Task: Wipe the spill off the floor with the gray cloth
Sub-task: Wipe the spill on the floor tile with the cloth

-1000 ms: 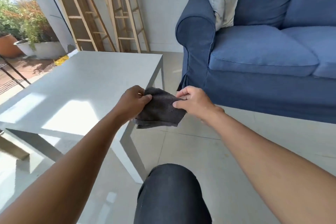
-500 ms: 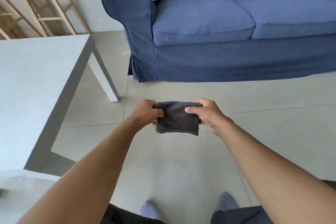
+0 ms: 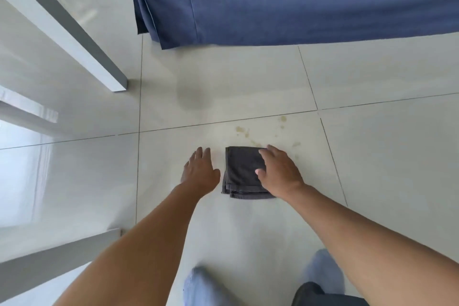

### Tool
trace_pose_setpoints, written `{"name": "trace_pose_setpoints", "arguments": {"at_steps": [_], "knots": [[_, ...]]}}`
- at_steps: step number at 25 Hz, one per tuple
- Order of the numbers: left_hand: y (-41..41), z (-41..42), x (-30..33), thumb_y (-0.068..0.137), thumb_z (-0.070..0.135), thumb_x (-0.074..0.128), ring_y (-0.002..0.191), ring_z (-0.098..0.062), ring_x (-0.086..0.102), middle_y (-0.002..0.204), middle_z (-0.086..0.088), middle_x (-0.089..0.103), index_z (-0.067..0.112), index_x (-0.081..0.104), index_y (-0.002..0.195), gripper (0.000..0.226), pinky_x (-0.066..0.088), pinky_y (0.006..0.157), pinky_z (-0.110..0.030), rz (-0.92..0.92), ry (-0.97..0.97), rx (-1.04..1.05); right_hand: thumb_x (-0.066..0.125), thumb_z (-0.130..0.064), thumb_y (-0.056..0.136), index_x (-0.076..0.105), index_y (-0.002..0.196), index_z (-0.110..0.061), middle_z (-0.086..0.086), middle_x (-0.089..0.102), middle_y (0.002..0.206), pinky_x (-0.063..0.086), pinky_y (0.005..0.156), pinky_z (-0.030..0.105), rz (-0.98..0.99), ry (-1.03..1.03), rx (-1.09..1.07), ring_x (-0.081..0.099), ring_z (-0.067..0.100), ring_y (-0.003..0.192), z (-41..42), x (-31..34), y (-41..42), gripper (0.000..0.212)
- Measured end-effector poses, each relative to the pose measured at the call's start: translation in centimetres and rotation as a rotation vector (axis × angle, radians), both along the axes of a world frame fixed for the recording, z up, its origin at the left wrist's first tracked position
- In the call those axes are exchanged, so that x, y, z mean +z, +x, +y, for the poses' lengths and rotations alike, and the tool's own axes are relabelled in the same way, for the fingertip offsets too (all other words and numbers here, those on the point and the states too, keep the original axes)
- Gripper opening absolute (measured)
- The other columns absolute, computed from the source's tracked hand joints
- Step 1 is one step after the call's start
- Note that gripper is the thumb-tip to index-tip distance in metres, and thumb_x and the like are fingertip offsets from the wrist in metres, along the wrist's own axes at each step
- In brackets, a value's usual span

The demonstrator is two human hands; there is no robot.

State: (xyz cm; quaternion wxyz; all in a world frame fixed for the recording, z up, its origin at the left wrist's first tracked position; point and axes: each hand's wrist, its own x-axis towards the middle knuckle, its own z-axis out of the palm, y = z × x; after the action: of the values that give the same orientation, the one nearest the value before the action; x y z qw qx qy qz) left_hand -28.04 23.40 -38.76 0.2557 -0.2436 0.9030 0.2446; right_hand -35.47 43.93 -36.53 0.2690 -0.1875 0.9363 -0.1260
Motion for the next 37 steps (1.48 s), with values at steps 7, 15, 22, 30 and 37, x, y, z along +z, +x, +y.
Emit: {"name": "trace_pose_setpoints", "arguments": {"at_steps": [7, 15, 22, 30, 37], "knots": [[0.1, -0.9, -7.9, 0.104, 0.032, 0.031, 0.158, -0.028, -0.016, 0.171, -0.015, -0.011, 0.007, 0.0, 0.162, 0.071, -0.004, 0.128, -0.049, 0.21, -0.119, -0.212, 0.044, -0.046, 0.095, 0.029, 0.159, -0.026, 0.018, 0.011, 0.171, 0.012, 0.124, 0.064, 0.124, 0.03, 0.412, 0.006, 0.039, 0.158, -1.8, -9.0, 3.5, 0.068], [0.6, -1.2, -9.2, 0.104, 0.041, 0.024, 0.159, -0.027, -0.01, 0.172, -0.013, -0.005, 0.007, 0.003, 0.162, 0.07, -0.003, 0.129, -0.047, 0.297, -0.159, -0.22, 0.047, -0.037, 0.095, 0.018, 0.161, -0.034, 0.009, -0.005, 0.173, -0.003, 0.125, 0.06, 0.107, 0.041, 0.375, -0.009, 0.03, 0.159, -7.1, -8.9, -7.0, 0.072], [0.7, -0.8, -9.0, 0.105, 0.041, 0.023, 0.158, -0.026, -0.013, 0.172, -0.015, -0.005, 0.005, 0.002, 0.162, 0.07, -0.003, 0.129, -0.048, 0.305, -0.178, -0.204, 0.031, -0.044, 0.104, 0.022, 0.16, -0.033, 0.009, 0.002, 0.173, 0.007, 0.124, 0.062, 0.069, -0.002, 0.438, -0.004, 0.03, 0.159, 3.0, -8.1, 5.1, 0.058], [0.6, -0.7, -9.7, 0.104, 0.04, 0.02, 0.159, -0.026, -0.013, 0.172, -0.013, -0.008, 0.006, 0.0, 0.162, 0.07, -0.004, 0.128, -0.048, 0.305, -0.185, -0.215, 0.031, -0.038, 0.106, 0.018, 0.16, -0.035, 0.007, -0.004, 0.173, 0.002, 0.124, 0.063, 0.134, 0.05, 0.295, -0.007, 0.028, 0.159, -9.4, -9.1, -11.5, 0.056], [-0.1, 0.8, -8.7, 0.097, 0.037, 0.019, 0.158, -0.034, -0.009, 0.171, -0.022, -0.005, -0.001, 0.002, 0.16, 0.075, -0.001, 0.128, -0.05, 0.252, -0.24, -0.174, 0.032, -0.04, 0.106, 0.016, 0.162, -0.031, 0.012, 0.002, 0.173, 0.004, 0.124, 0.065, 0.216, 0.026, 0.405, -0.004, 0.034, 0.159, 1.5, -9.5, 0.9, 0.058]]}}
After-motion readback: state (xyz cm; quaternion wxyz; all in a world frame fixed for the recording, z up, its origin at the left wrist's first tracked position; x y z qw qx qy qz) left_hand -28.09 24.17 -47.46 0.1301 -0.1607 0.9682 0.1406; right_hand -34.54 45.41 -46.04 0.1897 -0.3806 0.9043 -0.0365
